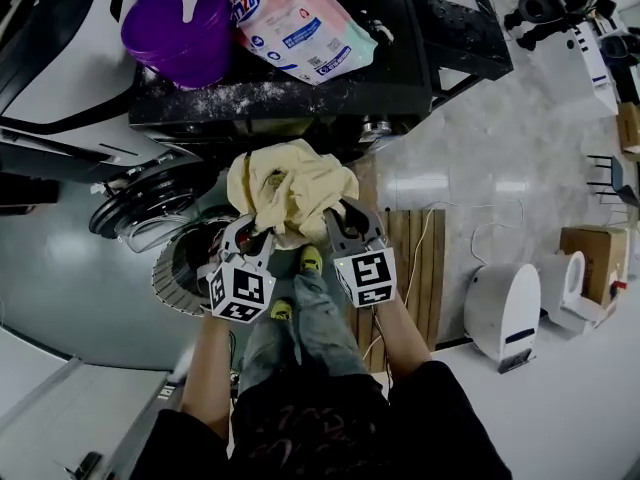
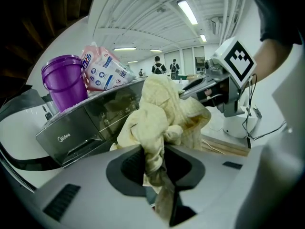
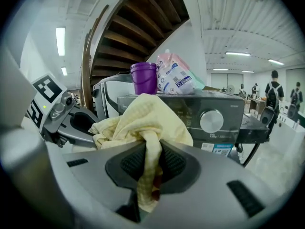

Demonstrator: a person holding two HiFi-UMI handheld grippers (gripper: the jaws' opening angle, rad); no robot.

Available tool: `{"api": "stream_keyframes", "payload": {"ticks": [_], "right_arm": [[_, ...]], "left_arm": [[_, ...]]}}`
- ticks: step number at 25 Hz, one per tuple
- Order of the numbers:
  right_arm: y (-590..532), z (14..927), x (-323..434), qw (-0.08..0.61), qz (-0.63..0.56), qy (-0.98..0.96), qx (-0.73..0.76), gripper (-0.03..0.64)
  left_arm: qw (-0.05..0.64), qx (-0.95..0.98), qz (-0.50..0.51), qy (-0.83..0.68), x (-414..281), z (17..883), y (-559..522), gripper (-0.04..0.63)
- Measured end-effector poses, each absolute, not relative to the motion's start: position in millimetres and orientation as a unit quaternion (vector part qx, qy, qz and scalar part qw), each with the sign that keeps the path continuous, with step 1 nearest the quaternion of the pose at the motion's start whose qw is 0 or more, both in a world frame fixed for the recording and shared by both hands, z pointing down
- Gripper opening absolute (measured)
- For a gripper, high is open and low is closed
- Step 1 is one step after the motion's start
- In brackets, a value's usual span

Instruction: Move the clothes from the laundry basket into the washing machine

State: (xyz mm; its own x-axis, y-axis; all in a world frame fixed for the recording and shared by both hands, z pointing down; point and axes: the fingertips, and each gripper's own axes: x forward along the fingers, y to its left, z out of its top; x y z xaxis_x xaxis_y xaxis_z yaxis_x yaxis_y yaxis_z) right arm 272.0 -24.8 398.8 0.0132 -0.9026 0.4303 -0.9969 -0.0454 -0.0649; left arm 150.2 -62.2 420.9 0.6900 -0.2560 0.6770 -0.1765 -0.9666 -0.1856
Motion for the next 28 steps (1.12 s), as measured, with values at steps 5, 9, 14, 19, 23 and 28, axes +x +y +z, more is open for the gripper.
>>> {"api": "stream_keyframes", "payload": {"ticks": [5,9,14,19,23,28], "right_arm": [[-31.7,441.3,275.0,0.125,0.182,-0.674,0.705,0.061],[-38.4,479.4,276.2,0.120,0.175,-0.670,0.712,0.061],[-47.1,521.4,282.2,0.101,0.170,-0.663,0.722,0.061],[-64.7,559.0,293.0,0.093,0.161,-0.668,0.721,0.061],[-82.9,590.1,304.6,0.087,0.153,-0.666,0.725,0.061],[-109.2,620.4,319.4,0.075,0.139,-0.658,0.737,0.061]], "left_arm": [[0.058,-0.922,-0.363,0.124,154.3,463.4,-75.8,0.098],[0.064,-0.924,-0.352,0.131,154.7,501.2,-81.9,0.098],[0.077,-0.926,-0.340,0.144,160.7,542.2,-93.0,0.098],[0.092,-0.927,-0.330,0.156,171.3,578.6,-112.2,0.098],[0.105,-0.927,-0.319,0.168,182.9,608.9,-132.1,0.098],[0.115,-0.927,-0.299,0.194,198.6,639.8,-162.6,0.098]]}}
